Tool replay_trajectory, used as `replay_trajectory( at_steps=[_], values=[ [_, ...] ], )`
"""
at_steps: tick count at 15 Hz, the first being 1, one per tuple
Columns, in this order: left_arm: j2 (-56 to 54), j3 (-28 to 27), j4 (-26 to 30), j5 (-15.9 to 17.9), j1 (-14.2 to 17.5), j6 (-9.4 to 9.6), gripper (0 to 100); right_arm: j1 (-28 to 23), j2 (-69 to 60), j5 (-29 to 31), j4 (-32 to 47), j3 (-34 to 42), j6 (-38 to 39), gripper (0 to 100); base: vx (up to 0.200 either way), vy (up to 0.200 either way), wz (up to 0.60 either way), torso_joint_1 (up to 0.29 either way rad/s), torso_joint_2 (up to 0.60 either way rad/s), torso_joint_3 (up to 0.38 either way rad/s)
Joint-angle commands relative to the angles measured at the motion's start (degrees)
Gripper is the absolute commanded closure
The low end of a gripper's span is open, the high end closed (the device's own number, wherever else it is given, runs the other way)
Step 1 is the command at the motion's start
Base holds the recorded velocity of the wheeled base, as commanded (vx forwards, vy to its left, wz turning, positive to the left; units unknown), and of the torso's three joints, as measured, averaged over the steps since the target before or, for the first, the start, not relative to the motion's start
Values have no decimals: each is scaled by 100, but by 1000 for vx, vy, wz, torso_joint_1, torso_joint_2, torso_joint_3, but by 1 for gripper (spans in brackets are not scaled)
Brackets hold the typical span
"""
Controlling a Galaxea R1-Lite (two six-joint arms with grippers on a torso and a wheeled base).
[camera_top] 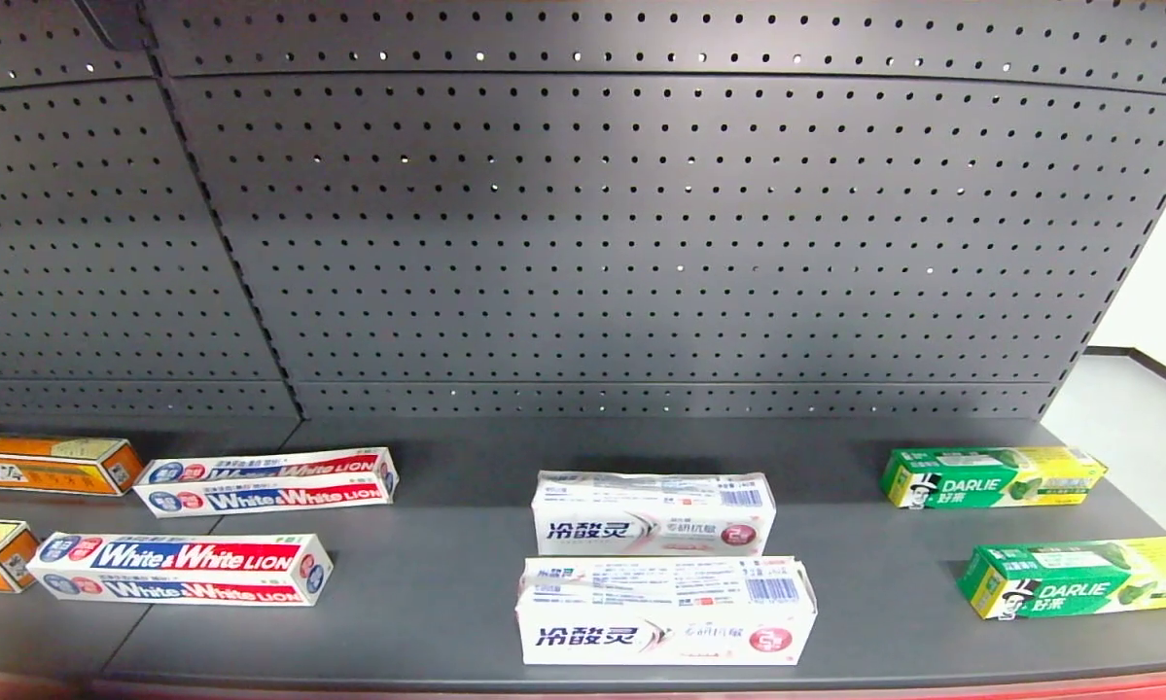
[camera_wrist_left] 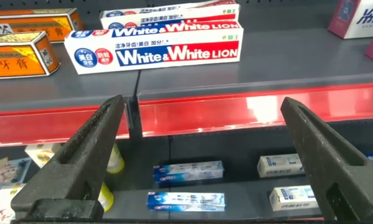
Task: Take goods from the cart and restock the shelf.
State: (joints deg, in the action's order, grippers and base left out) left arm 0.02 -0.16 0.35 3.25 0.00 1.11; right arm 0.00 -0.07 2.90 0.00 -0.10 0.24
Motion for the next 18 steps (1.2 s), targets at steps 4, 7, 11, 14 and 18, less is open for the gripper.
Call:
replay_trajectory(
  at_steps=[4, 7, 11, 14, 18],
  values=[
    [-2, -2, 0, 8, 0, 3, 0, 0, 7, 0, 0, 1, 2, 0, 0, 0, 0, 0, 0, 0],
    [-2, -2, 0, 8, 0, 3, 0, 0, 7, 0, 0, 1, 2, 0, 0, 0, 0, 0, 0, 0],
    [-2, -2, 0, 0, 0, -5, 0, 0, 7, 0, 0, 1, -7, 0, 0, 0, 0, 0, 0, 0],
    [-2, -2, 0, 0, 0, -5, 0, 0, 7, 0, 0, 1, 2, 0, 0, 0, 0, 0, 0, 0],
    [-2, -2, 0, 0, 0, -5, 0, 0, 7, -9, 0, 1, -7, 0, 0, 0, 0, 0, 0, 0]
  ],
)
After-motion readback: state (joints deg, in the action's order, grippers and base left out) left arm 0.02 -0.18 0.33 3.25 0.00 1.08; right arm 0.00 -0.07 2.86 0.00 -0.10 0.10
